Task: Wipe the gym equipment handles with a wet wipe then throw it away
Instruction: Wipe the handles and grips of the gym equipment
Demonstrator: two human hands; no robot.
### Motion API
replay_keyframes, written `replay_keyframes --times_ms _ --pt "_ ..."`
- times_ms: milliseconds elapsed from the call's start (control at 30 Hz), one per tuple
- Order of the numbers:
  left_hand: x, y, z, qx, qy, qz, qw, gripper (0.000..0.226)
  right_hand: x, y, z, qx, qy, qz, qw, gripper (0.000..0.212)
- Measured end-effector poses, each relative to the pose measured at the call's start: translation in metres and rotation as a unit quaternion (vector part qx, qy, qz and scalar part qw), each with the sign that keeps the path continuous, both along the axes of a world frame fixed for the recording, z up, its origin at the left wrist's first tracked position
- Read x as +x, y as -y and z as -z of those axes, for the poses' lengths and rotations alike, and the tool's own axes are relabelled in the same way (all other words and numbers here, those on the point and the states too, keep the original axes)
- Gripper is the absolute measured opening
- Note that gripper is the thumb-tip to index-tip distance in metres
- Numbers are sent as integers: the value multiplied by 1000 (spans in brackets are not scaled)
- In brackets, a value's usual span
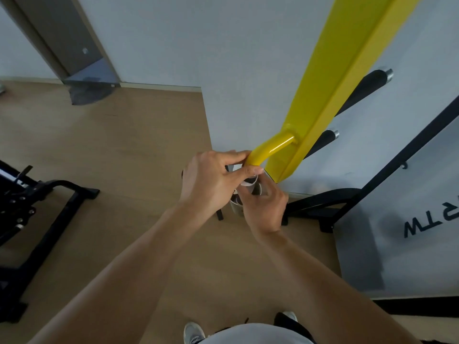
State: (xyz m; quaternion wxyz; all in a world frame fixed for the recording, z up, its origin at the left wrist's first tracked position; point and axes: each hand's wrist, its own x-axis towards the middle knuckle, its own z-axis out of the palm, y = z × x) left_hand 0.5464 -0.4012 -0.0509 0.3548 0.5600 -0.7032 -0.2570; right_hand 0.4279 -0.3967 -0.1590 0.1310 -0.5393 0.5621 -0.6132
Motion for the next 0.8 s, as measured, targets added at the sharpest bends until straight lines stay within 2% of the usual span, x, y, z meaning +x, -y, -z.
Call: replay_keyframes --times_ms 67,233,300,367,433,533,667,800 --pt "-1 0 1 -10 8 6 1000 42 0 -4 5 7 -8 -8 1000 20" --pt "0 -2 -1 -10 -2 11 1000 36 2 -23 13 134 14 -37 990 30" --pt "-1 -2 -1 -15 -3 13 1000 34 7 -34 -1 158 66 -88 981 48" --pt "-2 -4 -1 -24 8 11 1000 30 13 -48 -12 156 110 -168 967 81" --pt "-2 -5 0 -29 10 18 999 25 15 -59 -10 143 102 -188 966 94" --pt "-2 -6 2 -43 9 39 998 26 10 -73 4 139 86 -149 975 68" --pt "-6 -7 5 -50 11 63 997 31 0 -69 -2 105 102 3 989 38" --pt "-7 -9 10 -39 6 71 997 36 -2 -58 -18 67 148 22 986 24"
